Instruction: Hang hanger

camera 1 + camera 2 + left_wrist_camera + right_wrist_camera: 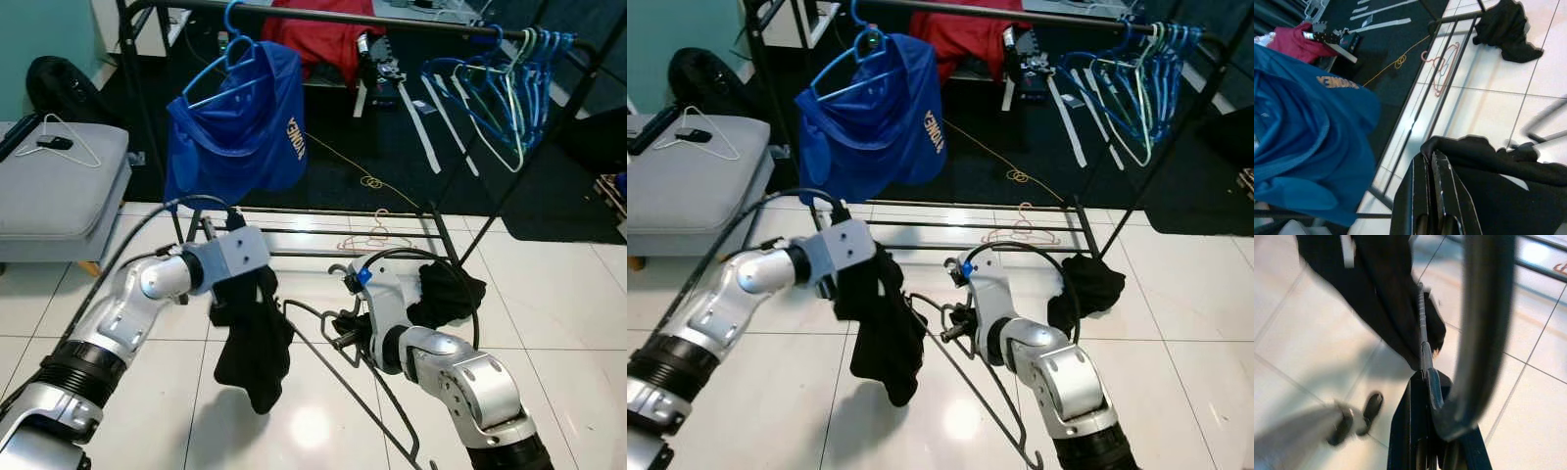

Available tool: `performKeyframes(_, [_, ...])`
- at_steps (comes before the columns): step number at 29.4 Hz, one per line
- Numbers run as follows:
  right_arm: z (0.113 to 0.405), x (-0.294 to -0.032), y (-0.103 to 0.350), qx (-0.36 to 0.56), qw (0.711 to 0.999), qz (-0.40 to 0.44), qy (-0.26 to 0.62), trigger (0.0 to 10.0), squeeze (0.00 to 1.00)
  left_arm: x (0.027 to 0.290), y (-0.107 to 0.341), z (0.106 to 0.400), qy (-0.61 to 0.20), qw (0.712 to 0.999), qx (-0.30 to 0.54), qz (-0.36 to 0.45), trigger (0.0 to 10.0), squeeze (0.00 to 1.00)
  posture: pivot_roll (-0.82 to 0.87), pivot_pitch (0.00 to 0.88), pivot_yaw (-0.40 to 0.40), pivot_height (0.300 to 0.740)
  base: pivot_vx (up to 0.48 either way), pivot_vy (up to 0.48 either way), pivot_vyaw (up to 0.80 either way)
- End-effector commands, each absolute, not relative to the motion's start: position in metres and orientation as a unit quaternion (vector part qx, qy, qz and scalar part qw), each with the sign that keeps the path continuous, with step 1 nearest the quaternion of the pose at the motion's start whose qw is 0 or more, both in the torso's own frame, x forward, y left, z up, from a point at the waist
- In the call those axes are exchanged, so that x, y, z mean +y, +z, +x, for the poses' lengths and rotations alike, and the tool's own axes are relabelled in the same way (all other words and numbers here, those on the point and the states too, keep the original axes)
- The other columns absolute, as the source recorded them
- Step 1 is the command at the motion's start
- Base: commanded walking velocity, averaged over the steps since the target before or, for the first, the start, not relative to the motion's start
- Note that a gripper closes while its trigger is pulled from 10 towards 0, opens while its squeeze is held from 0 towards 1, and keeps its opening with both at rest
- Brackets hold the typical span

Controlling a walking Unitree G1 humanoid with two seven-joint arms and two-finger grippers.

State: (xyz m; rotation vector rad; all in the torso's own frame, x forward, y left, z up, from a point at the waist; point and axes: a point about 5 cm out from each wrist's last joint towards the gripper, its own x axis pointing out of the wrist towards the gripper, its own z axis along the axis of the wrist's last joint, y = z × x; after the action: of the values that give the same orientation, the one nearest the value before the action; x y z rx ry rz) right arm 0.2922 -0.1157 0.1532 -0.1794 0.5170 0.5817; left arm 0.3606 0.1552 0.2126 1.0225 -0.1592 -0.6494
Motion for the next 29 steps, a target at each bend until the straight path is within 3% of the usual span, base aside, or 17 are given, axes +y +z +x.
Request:
performKeyframes(1, [0.288,-0.125,0.15,0.262,0.903,-0.136,0.311,10.0,0.0,0.157,0.211,0.361,-0.31,0.797,-0.078,0.512,10.0,0.0,-0.05,0.219,-0.045,0.74,0.0,0.0,0.0])
performKeyframes(14, [0.277,-0.175,0.17,0.286,0.848,-0.286,0.344,10.0,0.0,0.167,0.212,0.371,-0.309,0.747,-0.08,0.584,10.0,0.0,-0.06,0.224,-0.044,0.74,0.0,0.0,0.0])
performKeyframes(21, [0.279,-0.177,0.174,0.285,0.862,-0.252,0.333,10.0,0.0,0.167,0.213,0.374,-0.314,0.734,-0.098,0.594,10.0,0.0,-0.06,0.223,-0.04,0.74,0.0,0.0,0.0])
performKeyframes(25, [0.283,-0.166,0.178,0.251,0.878,-0.181,0.366,10.0,0.0,0.158,0.22,0.368,-0.355,0.726,-0.142,0.572,10.0,0.0,-0.06,0.213,-0.039,0.74,0.0,0.0,0.0])
performKeyframes(29, [0.285,-0.165,0.18,0.235,0.876,-0.162,0.389,10.0,0.0,0.148,0.226,0.361,-0.389,0.716,-0.184,0.549,10.0,0.0,-0.06,0.208,-0.046,0.74,0.0,0.0,0.0])
